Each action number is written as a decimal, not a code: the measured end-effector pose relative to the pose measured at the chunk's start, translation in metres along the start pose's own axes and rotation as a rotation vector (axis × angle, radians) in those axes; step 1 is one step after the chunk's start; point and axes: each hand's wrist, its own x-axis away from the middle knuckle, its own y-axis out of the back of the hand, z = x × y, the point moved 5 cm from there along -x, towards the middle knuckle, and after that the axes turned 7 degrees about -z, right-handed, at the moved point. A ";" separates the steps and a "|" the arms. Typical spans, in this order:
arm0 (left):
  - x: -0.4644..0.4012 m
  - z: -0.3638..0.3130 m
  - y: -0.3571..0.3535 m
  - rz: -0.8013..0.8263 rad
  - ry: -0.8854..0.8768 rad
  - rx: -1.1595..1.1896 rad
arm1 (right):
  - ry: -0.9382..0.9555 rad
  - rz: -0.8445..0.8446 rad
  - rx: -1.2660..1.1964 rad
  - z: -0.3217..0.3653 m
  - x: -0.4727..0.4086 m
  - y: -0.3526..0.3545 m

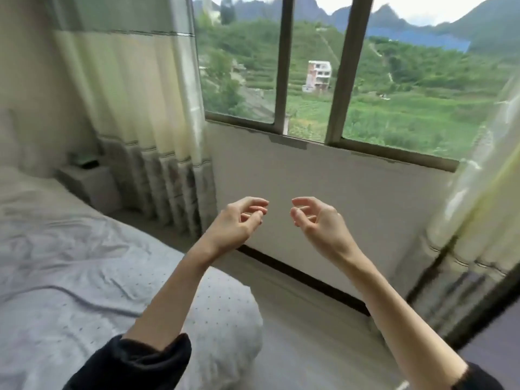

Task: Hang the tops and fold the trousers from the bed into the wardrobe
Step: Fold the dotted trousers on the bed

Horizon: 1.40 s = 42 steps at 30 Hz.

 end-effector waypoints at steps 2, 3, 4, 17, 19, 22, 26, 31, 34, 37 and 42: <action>0.015 0.027 0.054 -0.118 0.088 -0.061 | 0.062 0.119 -0.045 0.026 -0.013 -0.055; 0.023 0.042 0.079 -0.182 0.134 -0.085 | 0.101 0.176 -0.058 0.040 -0.014 -0.078; 0.040 0.058 0.114 -0.278 0.190 -0.113 | 0.148 0.260 -0.077 0.061 -0.015 -0.113; 0.305 0.164 0.370 -0.882 0.605 -0.203 | 0.521 0.956 -0.209 0.255 0.156 -0.415; 0.351 0.181 0.403 -0.926 0.653 -0.184 | 0.540 1.008 -0.219 0.278 0.196 -0.456; 0.406 0.204 0.441 -0.977 0.721 -0.185 | 0.543 1.115 -0.200 0.302 0.242 -0.500; 0.453 0.238 0.480 -1.016 0.803 -0.171 | 0.547 1.195 -0.161 0.322 0.280 -0.556; 0.469 0.298 0.507 -0.988 0.934 -0.106 | 0.549 1.237 -0.089 0.331 0.285 -0.626; 0.469 0.334 0.521 -0.944 1.004 -0.087 | 0.550 1.259 -0.059 0.333 0.282 -0.671; 0.467 0.377 0.538 -0.927 1.087 -0.063 | 0.527 1.295 -0.016 0.328 0.275 -0.731; 0.467 0.448 0.569 -0.819 1.186 -0.042 | 0.461 1.324 0.071 0.308 0.275 -0.817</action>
